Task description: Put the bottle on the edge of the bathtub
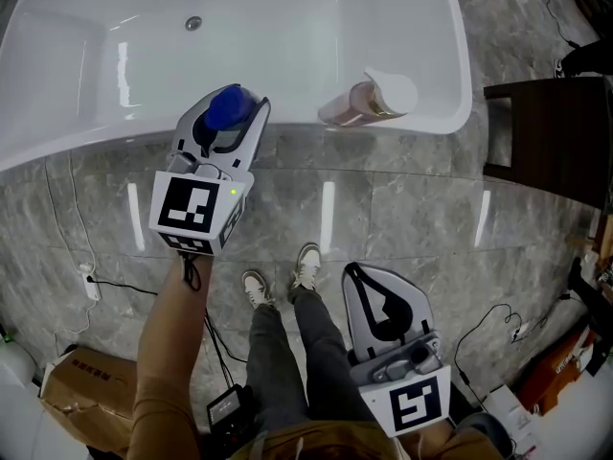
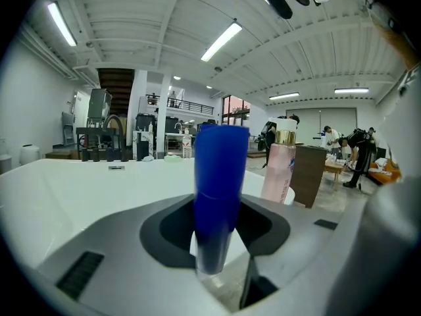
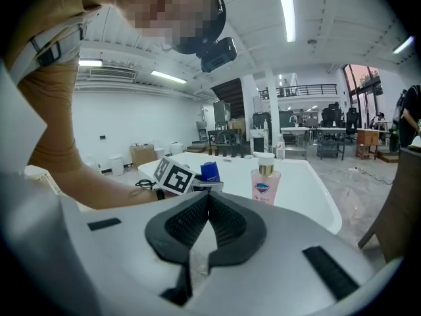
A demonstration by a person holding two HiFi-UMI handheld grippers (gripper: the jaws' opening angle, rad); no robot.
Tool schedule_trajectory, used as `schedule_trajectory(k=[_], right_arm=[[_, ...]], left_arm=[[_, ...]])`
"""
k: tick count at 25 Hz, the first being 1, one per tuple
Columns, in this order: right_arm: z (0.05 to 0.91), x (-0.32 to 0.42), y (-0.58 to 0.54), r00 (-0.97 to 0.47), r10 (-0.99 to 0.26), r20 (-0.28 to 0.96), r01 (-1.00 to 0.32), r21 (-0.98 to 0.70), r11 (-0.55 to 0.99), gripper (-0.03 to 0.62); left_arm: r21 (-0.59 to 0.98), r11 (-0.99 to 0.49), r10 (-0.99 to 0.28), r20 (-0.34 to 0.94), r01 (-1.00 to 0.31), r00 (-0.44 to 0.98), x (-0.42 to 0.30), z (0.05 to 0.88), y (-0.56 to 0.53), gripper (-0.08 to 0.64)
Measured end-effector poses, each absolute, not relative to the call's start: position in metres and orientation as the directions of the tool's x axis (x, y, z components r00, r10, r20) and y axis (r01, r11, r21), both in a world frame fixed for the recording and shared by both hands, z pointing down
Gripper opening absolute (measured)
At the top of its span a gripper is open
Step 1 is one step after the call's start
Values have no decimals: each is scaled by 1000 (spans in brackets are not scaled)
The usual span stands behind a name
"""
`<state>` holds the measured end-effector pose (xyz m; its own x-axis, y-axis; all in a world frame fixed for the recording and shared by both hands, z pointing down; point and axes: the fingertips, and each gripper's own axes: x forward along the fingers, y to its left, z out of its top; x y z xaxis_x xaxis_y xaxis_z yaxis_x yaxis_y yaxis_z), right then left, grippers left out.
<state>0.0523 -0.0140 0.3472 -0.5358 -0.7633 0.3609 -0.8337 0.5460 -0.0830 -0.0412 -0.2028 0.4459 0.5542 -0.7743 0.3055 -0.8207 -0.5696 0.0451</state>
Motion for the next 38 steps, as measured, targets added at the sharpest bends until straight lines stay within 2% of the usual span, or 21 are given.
schedule_trajectory(k=[38], right_arm=[[348, 66, -1, -522, -775, 356, -845, -93, 527, 5]], left_arm=[[-6, -610, -744, 348, -793, 570, -35, 464, -201, 161]])
